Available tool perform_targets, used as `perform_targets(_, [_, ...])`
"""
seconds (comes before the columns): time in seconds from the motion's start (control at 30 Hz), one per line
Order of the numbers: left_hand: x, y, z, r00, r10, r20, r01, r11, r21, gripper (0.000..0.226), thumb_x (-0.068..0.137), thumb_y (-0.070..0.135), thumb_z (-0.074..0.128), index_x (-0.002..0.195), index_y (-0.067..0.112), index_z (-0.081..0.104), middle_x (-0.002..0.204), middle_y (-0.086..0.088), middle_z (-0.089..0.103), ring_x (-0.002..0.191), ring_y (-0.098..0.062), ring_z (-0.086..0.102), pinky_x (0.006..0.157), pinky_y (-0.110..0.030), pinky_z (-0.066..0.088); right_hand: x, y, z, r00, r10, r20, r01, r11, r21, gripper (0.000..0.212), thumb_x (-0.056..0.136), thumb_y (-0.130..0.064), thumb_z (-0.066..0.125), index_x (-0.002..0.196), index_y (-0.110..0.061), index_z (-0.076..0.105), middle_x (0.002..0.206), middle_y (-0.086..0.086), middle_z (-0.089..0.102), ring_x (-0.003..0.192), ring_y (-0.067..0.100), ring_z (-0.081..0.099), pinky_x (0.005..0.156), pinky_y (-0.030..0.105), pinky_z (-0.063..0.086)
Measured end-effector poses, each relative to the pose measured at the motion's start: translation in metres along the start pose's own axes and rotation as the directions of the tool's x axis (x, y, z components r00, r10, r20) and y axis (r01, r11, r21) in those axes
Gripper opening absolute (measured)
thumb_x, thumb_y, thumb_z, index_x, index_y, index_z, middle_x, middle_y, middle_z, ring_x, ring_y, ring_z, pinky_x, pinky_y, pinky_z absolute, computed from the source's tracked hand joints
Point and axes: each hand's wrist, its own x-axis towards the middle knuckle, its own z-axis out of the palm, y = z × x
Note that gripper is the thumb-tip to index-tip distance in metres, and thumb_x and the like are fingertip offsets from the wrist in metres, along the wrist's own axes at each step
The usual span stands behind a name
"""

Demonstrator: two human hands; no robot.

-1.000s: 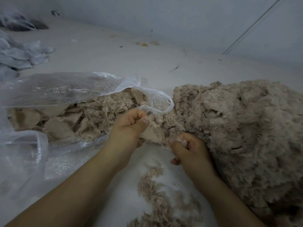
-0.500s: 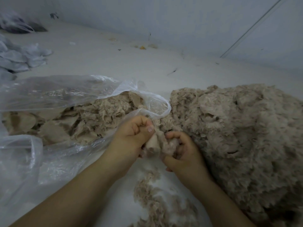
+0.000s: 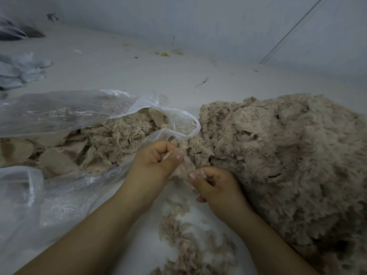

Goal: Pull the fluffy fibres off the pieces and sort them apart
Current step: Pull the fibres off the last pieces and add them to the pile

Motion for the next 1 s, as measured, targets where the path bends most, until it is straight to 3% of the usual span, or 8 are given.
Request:
perform_targets(0.2, [0.002,0.004,-0.004,0.998,0.017,-0.065,-0.021,0.998,-0.065,0.02,0.092,0.009,0.057,0.072,0.013,0.061,0.06,-0.014,0.052,0.04,-0.011,0.039,0.039,-0.018,0.032,-0.001,0.0,0.002,0.999,0.022,-0.046,-0.021,1.0,0.023,0.027,0.071,-0.059,0.061,0.086,-0.039,0.07,0.069,0.0,0.067,0.062,0.018,0.067,0.061,0.053,0.058])
perform_targets(0.27, [-0.001,0.0,-0.002,1.0,-0.028,-0.002,0.028,1.0,-0.003,0.018,0.093,0.006,0.058,0.077,0.014,0.064,0.064,-0.011,0.061,0.046,-0.014,0.052,0.04,-0.02,0.04,-0.001,-0.002,0.002,1.0,-0.006,0.0,0.006,0.996,0.093,0.031,0.07,-0.052,0.066,0.1,-0.048,0.068,0.064,-0.002,0.064,0.058,0.016,0.063,0.056,0.043,0.059])
perform_targets(0.37, [-0.002,-0.006,0.002,0.995,-0.07,0.074,0.066,0.996,0.062,0.01,0.092,0.007,0.063,0.084,0.013,0.064,0.071,-0.015,0.066,0.054,-0.023,0.06,0.045,-0.028,0.049,-0.003,-0.004,0.0,0.997,-0.059,0.044,0.052,0.988,0.146,0.024,0.073,-0.048,0.062,0.094,-0.041,0.071,0.057,-0.014,0.06,0.054,0.001,0.058,0.051,0.025,0.05])
perform_targets(0.47, [-0.002,-0.01,0.003,0.996,-0.053,0.078,0.036,0.979,0.198,0.012,0.092,0.007,0.064,0.081,0.01,0.061,0.066,-0.023,0.063,0.048,-0.025,0.057,0.043,-0.032,0.048,-0.004,-0.004,-0.002,0.998,-0.056,0.019,0.052,0.986,0.158,0.024,0.077,-0.054,0.059,0.076,-0.033,0.07,0.054,-0.012,0.057,0.052,0.005,0.055,0.048,0.038,0.048])
perform_targets(0.63, [-0.002,-0.011,0.003,0.994,-0.061,0.088,0.029,0.944,0.328,0.02,0.093,0.01,0.064,0.078,-0.001,0.054,0.056,-0.02,0.058,0.038,-0.023,0.055,0.038,-0.034,0.046,-0.002,0.002,0.001,0.997,-0.012,-0.081,0.019,0.996,0.084,0.064,0.07,-0.079,0.06,0.07,-0.016,0.064,0.053,0.003,0.057,0.051,0.02,0.057,0.05,0.05,0.052])
perform_targets(0.77, [0.001,-0.006,-0.003,0.989,-0.114,0.091,0.093,0.974,0.207,0.017,0.089,0.01,0.068,0.074,0.004,0.061,0.051,-0.015,0.058,0.035,-0.022,0.051,0.038,-0.025,0.041,0.0,0.002,0.001,0.991,0.047,-0.124,-0.026,0.985,0.168,0.044,0.074,-0.065,0.06,0.057,-0.024,0.06,0.047,-0.006,0.048,0.047,0.01,0.051,0.048,0.036,0.049])
perform_targets(0.87, [0.003,-0.001,-0.007,0.993,-0.109,0.034,0.105,0.989,0.102,0.019,0.086,0.005,0.069,0.068,0.007,0.066,0.051,-0.018,0.059,0.031,-0.022,0.048,0.036,-0.023,0.038,-0.001,-0.001,0.001,0.987,0.095,-0.128,-0.067,0.977,0.204,0.042,0.078,-0.057,0.059,0.051,-0.024,0.055,0.046,-0.006,0.046,0.048,0.015,0.05,0.052,0.04,0.05])
perform_targets(1.0, [0.002,0.003,-0.01,0.994,-0.087,0.067,0.082,0.994,0.075,0.021,0.088,0.007,0.065,0.067,0.001,0.062,0.05,-0.018,0.056,0.029,-0.022,0.046,0.034,-0.021,0.036,0.0,-0.007,0.0,0.979,0.127,-0.161,-0.071,0.947,0.312,0.047,0.096,-0.03,0.056,0.05,-0.02,0.049,0.046,-0.006,0.042,0.044,0.011,0.046,0.047,0.027,0.045])
